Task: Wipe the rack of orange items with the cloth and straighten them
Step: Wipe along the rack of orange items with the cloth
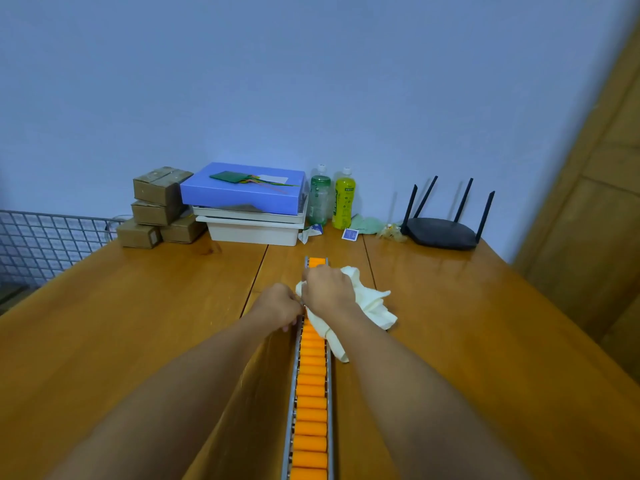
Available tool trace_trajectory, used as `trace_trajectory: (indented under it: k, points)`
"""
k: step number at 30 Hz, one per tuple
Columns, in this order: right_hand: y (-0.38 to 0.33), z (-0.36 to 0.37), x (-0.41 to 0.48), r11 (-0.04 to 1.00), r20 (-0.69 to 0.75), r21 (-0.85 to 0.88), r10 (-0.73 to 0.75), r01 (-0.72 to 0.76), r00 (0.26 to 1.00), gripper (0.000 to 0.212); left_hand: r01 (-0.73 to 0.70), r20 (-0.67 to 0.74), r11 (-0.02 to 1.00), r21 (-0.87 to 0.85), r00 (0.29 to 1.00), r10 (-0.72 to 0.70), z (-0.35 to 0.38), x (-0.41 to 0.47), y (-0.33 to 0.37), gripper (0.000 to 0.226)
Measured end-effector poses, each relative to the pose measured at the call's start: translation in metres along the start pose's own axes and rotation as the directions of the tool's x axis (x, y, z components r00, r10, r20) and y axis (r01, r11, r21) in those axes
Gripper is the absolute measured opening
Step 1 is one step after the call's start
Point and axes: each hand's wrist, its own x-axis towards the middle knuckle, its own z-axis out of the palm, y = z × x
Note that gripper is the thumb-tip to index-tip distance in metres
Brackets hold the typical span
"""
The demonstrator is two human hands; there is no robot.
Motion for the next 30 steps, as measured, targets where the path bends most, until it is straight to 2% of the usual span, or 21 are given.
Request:
trace_trajectory:
  k: [5, 9, 13, 16, 21, 25, 30]
  points:
    - [0.0, -0.001, -0.009, 0.999, 0.056, -0.034, 0.026, -0.024, 0.998, 0.02, 0.028, -0.054, 0.999, -0.02, 0.998, -0.029, 0.004, -0.005, 0.001, 0.026]
    - [0.014, -0.004, -0.02, 0.997, 0.048, -0.031, 0.07, -0.068, 0.996, 0.014, 0.03, -0.102, 0.999, -0.02, 0.994, -0.032, 0.008, -0.004, 0.001, 0.028]
    - [0.025, -0.008, -0.026, 0.993, 0.07, -0.043, 0.112, -0.11, 0.991, 0.015, 0.021, -0.104, 1.0, 0.002, 0.994, -0.021, 0.009, -0.008, 0.003, 0.021]
    - [0.031, -0.015, -0.03, 0.994, 0.085, -0.075, 0.089, -0.082, 0.992, 0.016, 0.001, -0.088, 1.0, 0.005, 0.996, -0.001, 0.01, -0.012, 0.002, 0.019]
    - [0.035, -0.033, -0.037, 0.993, 0.035, -0.062, 0.104, -0.102, 0.994, 0.012, -0.028, -0.033, 1.0, 0.007, 0.999, 0.028, 0.009, -0.022, -0.003, 0.013]
    - [0.018, -0.042, -0.044, 0.996, -0.051, -0.019, 0.087, -0.088, 0.995, 0.018, -0.037, -0.022, 0.999, 0.034, 0.999, 0.038, 0.007, -0.036, -0.004, 0.013]
    - [-0.015, -0.041, -0.055, 1.0, -0.046, -0.022, 0.019, -0.02, 0.999, 0.022, -0.022, -0.006, 0.999, 0.037, 1.0, 0.022, 0.007, -0.052, -0.005, 0.024]
